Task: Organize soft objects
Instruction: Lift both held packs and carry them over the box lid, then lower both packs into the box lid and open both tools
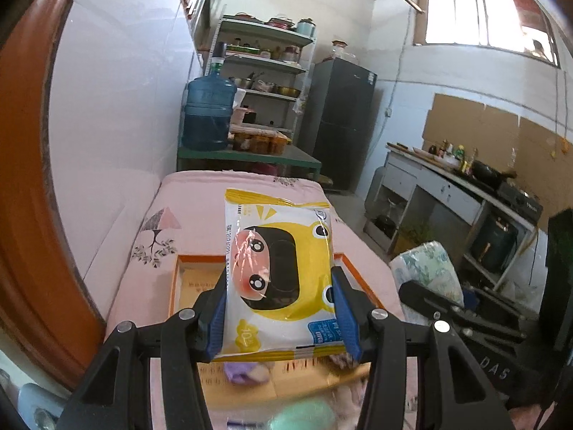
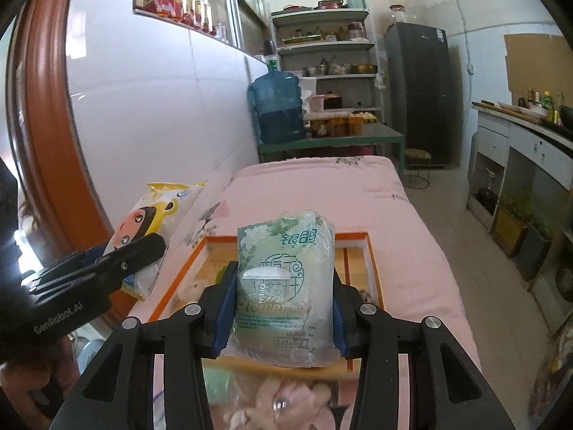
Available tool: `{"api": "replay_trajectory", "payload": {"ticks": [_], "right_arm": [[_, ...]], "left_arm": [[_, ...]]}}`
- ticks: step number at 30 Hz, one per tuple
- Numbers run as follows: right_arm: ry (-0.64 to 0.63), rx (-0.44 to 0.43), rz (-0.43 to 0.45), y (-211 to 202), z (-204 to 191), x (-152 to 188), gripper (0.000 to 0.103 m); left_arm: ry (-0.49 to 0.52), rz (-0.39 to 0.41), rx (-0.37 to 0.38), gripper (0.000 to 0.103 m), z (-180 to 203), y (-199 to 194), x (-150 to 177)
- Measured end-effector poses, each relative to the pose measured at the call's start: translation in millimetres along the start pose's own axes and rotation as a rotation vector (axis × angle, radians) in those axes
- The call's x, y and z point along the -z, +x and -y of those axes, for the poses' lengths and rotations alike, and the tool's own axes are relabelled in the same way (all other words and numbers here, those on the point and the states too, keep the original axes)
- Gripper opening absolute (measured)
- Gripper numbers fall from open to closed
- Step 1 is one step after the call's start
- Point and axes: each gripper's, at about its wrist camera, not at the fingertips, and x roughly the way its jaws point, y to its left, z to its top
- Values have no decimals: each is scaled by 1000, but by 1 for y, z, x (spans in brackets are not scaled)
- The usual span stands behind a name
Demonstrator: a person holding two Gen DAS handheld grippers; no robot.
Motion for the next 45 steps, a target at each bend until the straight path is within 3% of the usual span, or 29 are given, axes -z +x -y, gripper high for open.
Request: {"api": "replay_trajectory", "payload": {"ticks": [7,11,20,30,45], "right_arm": [[41,-2,-2,47,7,-25,46],[95,-16,-16,76,14,-30,46],[88,-50,-45,112,26,-9,46],[43,-68,-84,120,25,9,46],[33,-84,-131,131,27,16,46]], "left_arm": [[-30,13,-48,52,-11,34,-19],[-80,3,-49,52,-25,48,-12],[-118,-19,-50,52,-51,64,7],[-193,-92,-33,52,-70,86,25],[-173,-137,-34,52,-68,96,34]]}}
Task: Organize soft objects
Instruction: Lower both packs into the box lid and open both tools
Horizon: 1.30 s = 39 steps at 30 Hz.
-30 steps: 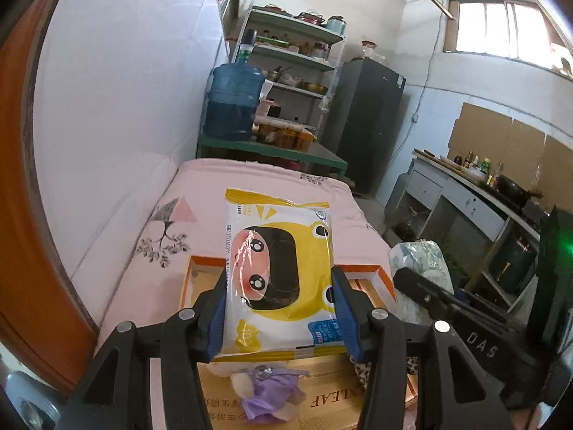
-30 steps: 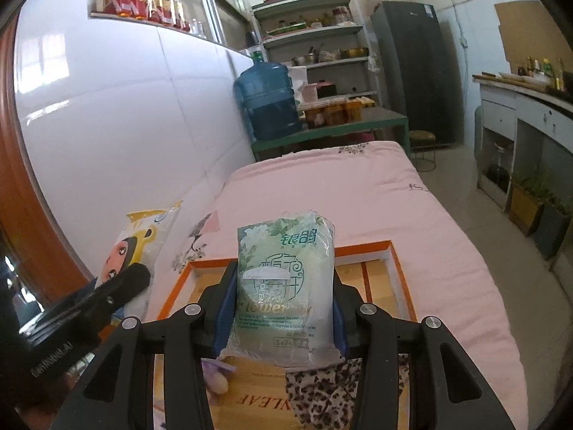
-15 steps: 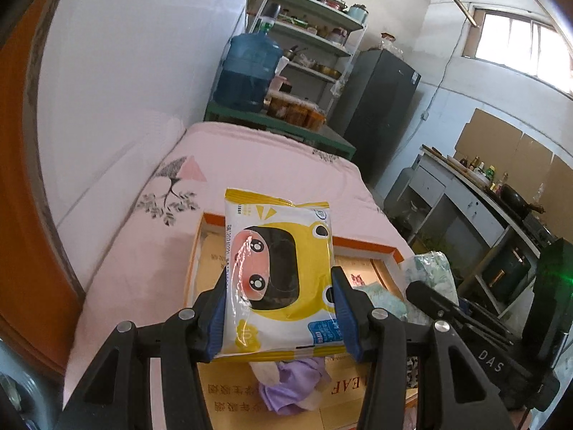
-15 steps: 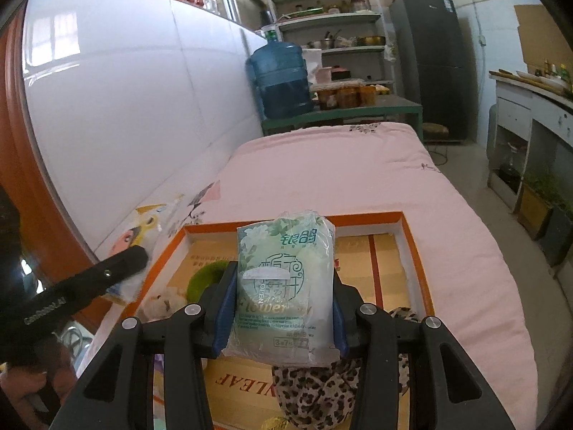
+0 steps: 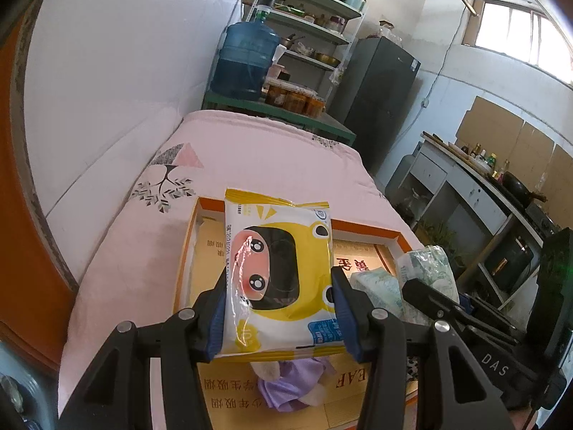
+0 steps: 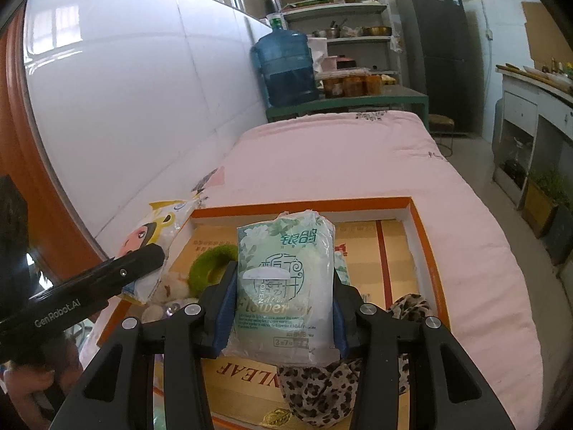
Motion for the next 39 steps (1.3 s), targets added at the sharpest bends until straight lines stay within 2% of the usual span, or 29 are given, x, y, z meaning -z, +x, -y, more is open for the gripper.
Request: {"api": "replay_trajectory", "payload": {"ticks": [12,32,39], "right_arm": [[-2,13,-49,9,0,4,46],[-5,30,-79,17,1,6,47],[-3,34,-81,18,2,7,53]], "left_arm": [[-17,-60,8,52,-7,15,3],[12,-86,-16,53,0,19,7],[12,-83,-17,56,-1,18,7]]}}
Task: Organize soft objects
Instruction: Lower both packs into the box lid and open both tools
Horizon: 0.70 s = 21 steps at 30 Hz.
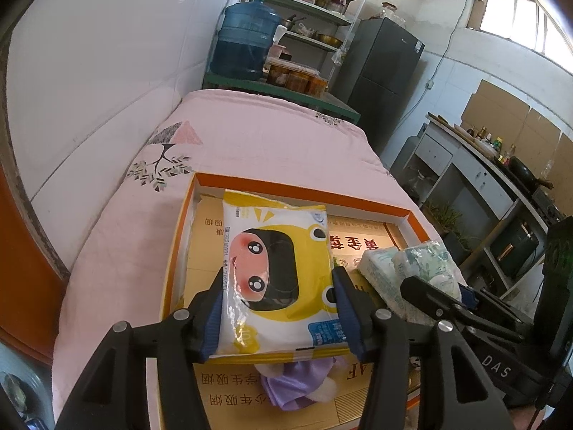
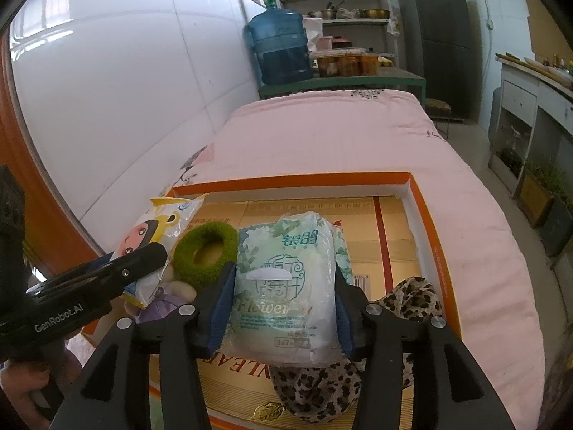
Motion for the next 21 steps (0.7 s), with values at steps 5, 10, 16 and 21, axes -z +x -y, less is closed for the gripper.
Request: {"api": "replay_trajectory", "payload": {"ticks": [5,10,16,21], "right_arm": [[9,-2,6,-1,1,-1,55],[9,1,16,-4,1,-2,59],[14,1,33,-8,3,-3,60],[24,-8,62,-14,5,-4,60]], "left_arm": [[2,27,16,62,2,-5,-2],[12,46,26,63,4,-9,-3],[12,67,24,63,2,-14,-4],[10,102,28,63,2,-23,-5]]}}
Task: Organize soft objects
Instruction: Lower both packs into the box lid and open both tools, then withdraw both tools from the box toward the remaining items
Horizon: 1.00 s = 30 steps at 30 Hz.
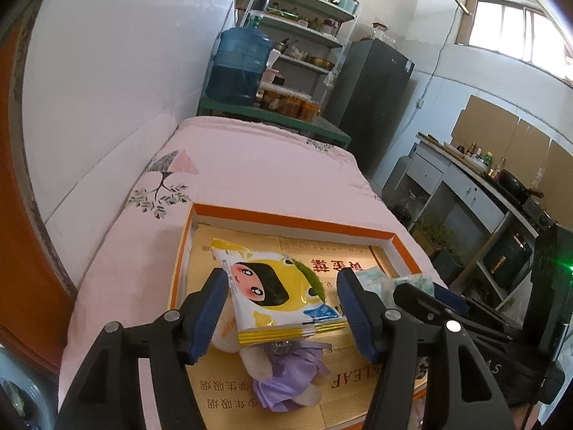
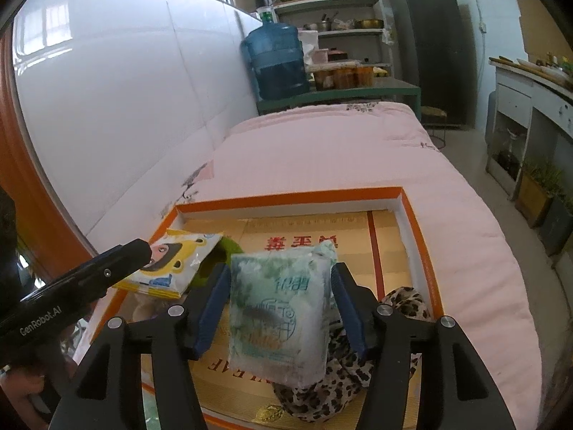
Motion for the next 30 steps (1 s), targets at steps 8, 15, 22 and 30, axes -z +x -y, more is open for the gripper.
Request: {"api": "replay_trajectory", "payload": {"ticks": [8,15,22,30], "right_arm": [[4,-12,32,-7,-2,-2,60],[-4,-10,52,-11,-5,-2,60],[-9,-10,60,-14,-7,-1,60],[-9,-10,70,-19,-11,-3,60]], "left_arm": [[3,37,9,63,5,-12,-2],[14,71,18,63,10,-23,-4],[11,94,28,63,12,-34,-6],[60,131,-25,63,21,-44,-5]]}}
